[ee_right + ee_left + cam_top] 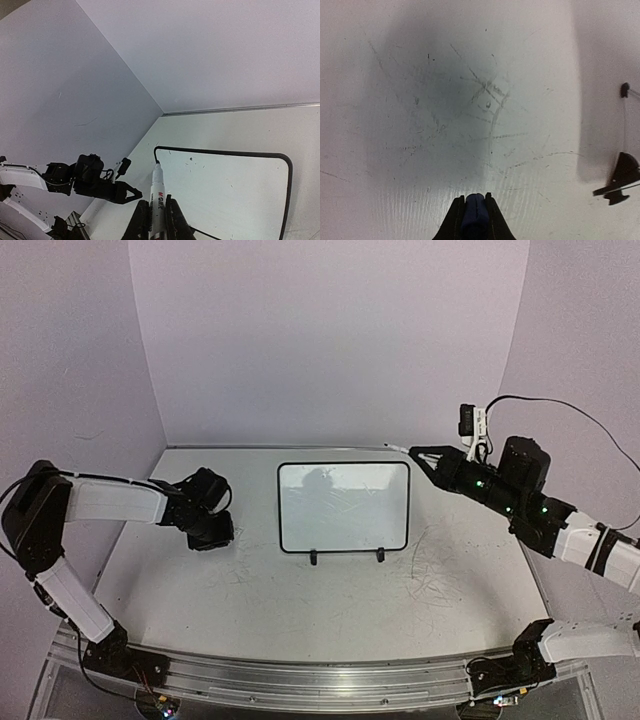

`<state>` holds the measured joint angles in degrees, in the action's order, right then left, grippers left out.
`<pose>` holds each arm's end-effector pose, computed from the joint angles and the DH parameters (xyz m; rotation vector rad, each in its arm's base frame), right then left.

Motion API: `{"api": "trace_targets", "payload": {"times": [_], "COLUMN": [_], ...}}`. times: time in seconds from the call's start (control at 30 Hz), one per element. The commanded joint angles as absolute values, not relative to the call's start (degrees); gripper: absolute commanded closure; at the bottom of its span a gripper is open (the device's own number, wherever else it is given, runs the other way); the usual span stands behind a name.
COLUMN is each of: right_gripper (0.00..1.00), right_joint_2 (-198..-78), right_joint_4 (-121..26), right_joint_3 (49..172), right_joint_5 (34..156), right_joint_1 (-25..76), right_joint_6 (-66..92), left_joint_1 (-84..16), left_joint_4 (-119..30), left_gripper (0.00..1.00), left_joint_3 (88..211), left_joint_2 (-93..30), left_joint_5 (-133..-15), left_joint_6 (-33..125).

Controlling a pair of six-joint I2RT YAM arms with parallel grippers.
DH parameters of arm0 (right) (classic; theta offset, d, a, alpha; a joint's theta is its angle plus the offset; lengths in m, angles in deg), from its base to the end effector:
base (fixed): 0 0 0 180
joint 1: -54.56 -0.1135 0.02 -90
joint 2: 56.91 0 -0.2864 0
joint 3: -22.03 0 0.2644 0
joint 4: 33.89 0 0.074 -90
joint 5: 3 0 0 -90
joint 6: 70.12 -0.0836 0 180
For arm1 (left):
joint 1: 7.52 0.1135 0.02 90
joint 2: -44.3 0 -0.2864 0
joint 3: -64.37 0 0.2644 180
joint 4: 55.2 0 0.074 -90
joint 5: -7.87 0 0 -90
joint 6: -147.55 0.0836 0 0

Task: Write a sentence on the whiteboard
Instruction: Place the pen cap at the center of the board.

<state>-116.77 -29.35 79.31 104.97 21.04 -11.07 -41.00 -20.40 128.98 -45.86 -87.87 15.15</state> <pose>0.2307 0.1837 0.3545 -0.3031 1.6232 1.1174 0.2858 -0.1790 0.1493 -0.2415 2.6437 -0.3270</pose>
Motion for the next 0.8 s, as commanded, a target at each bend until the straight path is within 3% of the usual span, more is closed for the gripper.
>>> {"api": "trace_targets", "payload": {"times": [0.0,0.37,0.6,0.77], "right_gripper": [1.00,1.00,1.00,1.00], "right_joint_2": [-116.8,-115.3,-115.7,-114.3], "right_joint_4": [-30.2,-31.2,-32.6,-33.5], "right_joint_3": [81.8,79.6,80.6,80.0], "right_joint_5": [103.6,101.8,100.5,96.8], "right_joint_1": [21.1,21.1,21.1,21.1], "right_joint_6": [-8.7,-8.7,-7.1,-8.3], "left_joint_1": [-43.6,-44.4,-44.7,-44.7], "left_joint_4": [-18.8,-18.9,-18.8,-18.5], "left_gripper": [0.99,0.85,0.65,0.58], "left_joint_3": [133.0,134.3,134.3,134.9], "left_joint_2": [-52.1,-57.3,-54.2,-50.3], "left_joint_5": [-100.3,-101.5,-101.7,-100.7], "left_joint_6": [16.0,16.5,17.0,18.5]}}
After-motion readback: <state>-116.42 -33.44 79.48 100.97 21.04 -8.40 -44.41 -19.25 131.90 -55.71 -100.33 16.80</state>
